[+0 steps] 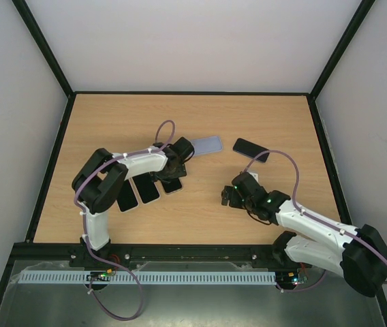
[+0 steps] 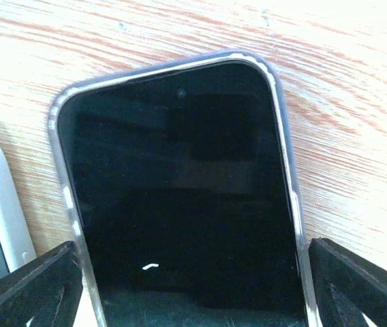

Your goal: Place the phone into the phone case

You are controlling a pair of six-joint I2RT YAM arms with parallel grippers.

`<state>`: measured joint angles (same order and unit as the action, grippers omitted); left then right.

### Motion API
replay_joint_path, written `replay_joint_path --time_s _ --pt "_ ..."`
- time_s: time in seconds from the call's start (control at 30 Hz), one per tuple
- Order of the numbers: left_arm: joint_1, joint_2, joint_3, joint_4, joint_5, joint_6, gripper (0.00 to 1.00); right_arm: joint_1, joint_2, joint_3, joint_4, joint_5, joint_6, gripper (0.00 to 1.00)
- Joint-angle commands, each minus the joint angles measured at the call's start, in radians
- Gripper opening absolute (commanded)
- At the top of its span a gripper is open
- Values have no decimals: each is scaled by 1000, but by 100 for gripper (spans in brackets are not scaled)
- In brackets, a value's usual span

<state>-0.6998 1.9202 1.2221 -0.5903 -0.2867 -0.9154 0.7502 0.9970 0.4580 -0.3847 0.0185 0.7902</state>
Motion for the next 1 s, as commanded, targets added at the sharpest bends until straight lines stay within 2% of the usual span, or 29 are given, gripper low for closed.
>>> replay_joint_path --time_s 0.0,0.13,0.3,0.47,0.8,0.97 --pt "11 -59 -7 11 -8 12 93 -6 30 67 -32 34 -41 98" --pt "14 -127 -16 19 4 18 98 -6 88 127 -31 31 -81 98" --pt "34 -217 -42 28 31 49 99 -7 186 225 -16 52 -145 98" --pt "66 -346 -59 12 42 125 99 -9 342 347 11 11 -294 99" --pt "122 -579 -11 -91 -68 305 99 -12 633 593 13 58 -595 97" --pt "124 -695 -24 -74 -152 418 99 -40 791 721 52 59 -748 96"
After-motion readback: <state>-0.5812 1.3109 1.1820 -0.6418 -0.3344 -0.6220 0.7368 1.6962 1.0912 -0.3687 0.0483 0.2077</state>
